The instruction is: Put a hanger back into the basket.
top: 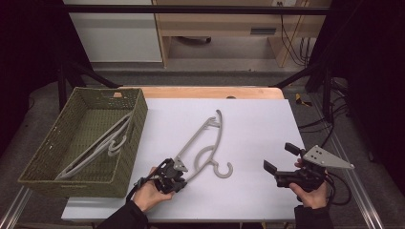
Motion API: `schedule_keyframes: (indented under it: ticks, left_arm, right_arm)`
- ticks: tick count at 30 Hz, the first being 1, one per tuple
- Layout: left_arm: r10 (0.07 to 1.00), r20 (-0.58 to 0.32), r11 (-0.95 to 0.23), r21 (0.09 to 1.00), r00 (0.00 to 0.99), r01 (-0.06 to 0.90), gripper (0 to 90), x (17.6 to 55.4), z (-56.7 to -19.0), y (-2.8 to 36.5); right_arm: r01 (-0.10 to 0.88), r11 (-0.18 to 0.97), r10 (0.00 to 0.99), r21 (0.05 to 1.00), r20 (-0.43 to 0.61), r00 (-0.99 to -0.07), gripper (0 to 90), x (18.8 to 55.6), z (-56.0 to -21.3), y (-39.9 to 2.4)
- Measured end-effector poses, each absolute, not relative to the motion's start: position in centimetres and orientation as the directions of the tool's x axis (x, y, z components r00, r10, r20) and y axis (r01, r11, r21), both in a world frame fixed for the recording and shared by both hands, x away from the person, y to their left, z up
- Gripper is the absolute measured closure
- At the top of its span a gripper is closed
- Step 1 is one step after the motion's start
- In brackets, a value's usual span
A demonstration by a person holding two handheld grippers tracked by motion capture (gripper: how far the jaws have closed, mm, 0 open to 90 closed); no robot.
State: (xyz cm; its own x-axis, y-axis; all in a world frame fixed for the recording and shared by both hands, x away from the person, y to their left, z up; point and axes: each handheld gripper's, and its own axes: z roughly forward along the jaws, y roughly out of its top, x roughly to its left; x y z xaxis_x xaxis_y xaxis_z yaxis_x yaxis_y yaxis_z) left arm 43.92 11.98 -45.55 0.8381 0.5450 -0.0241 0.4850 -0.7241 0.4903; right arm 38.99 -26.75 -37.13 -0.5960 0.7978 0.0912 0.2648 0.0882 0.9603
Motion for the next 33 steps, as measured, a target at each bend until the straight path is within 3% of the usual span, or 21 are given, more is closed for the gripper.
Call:
schedule_keyframes:
  ticks: [2, 10, 13, 16, 21, 33]
  left_arm:
    - [0.545, -0.01, -0.73, 0.486, 0.838, 0.48, 71.6, 43.9, -45.6, 11.7]
    - [0.545, 0.002, -0.747, 0.455, 0.838, 0.485, 71.8, 44.0, -45.4, 11.3]
    - [0.548, 0.029, -0.759, 0.438, 0.836, 0.482, 74.0, 43.9, -45.4, 10.8]
    - [0.536, 0.043, -0.772, 0.43, 0.843, 0.469, 81.8, 43.7, -45.3, 10.6]
    - [0.533, 0.057, -0.775, 0.434, 0.844, 0.459, 82.4, 43.5, -45.3, 10.6]
    - [0.545, 0.045, -0.711, 0.554, 0.837, 0.433, 82.8, 43.1, -42.9, 12.5]
  right_arm:
    - [0.27, 0.087, 0.797, 0.959, 0.096, -0.596, 1.6, 39.0, -37.1, -26.7]
    - [0.266, 0.087, 0.796, 0.96, 0.094, -0.598, 1.6, 39.0, -37.1, -26.7]
    - [0.263, 0.091, 0.796, 0.961, 0.088, -0.598, 1.6, 39.0, -37.0, -26.6]
    - [0.264, 0.093, 0.795, 0.96, 0.088, -0.6, 1.6, 39.0, -37.0, -26.5]
    - [0.269, 0.089, 0.796, 0.959, 0.093, -0.598, 1.6, 39.0, -37.1, -26.7]
    - [0.266, 0.09, 0.797, 0.96, 0.091, -0.597, 1.6, 39.0, -37.1, -26.9]
